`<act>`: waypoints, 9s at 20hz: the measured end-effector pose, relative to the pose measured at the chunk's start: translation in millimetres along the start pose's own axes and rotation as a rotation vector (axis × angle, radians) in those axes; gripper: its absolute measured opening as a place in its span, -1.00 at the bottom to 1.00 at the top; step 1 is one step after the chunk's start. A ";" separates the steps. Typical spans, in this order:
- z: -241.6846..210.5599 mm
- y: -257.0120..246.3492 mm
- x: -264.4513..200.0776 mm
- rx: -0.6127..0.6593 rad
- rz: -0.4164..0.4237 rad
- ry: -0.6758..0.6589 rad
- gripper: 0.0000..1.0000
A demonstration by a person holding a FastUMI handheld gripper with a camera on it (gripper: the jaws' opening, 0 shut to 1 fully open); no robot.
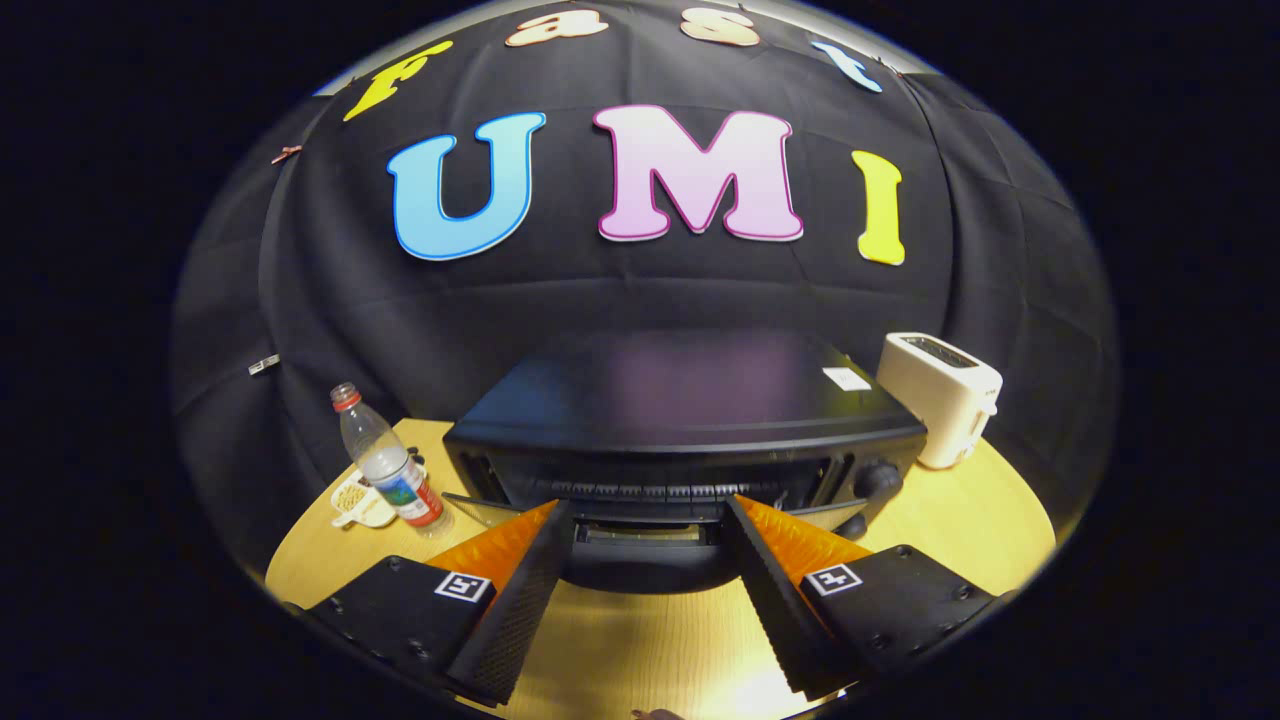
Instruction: Open the toaster oven, put the food inside, and close the toaster oven door.
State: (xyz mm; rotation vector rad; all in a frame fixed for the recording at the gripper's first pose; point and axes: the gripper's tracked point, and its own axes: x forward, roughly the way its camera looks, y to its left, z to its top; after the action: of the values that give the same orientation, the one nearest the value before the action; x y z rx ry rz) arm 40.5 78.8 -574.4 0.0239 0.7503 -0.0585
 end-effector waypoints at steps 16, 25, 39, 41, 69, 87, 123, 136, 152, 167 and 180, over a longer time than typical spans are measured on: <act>-40.7 -65.5 -92.6 0.025 0.059 0.137 0.96; -52.0 -236.4 -142.0 -0.024 -0.093 0.213 0.96; -169.7 -302.5 -110.6 0.047 -0.114 0.568 0.10; -181.0 -304.7 -107.6 0.046 -0.115 0.608 0.01; -210.7 -313.1 -106.4 0.271 0.116 0.952 -0.91; -179.9 -276.3 -138.7 0.933 0.228 0.849 -0.91; -63.3 -39.3 104.3 1.543 -0.229 0.295 -0.90; -56.6 -22.9 99.6 1.523 -0.219 0.324 -0.20; -89.9 -38.7 -59.5 0.511 -0.024 0.402 0.98; -194.1 -14.8 -31.9 0.057 -0.040 0.558 0.99; -188.0 -13.1 -17.7 0.055 -0.114 0.553 0.99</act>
State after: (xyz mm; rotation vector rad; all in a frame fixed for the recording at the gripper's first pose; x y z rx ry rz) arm -101.1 74.4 -699.8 0.0506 1.3031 -0.1862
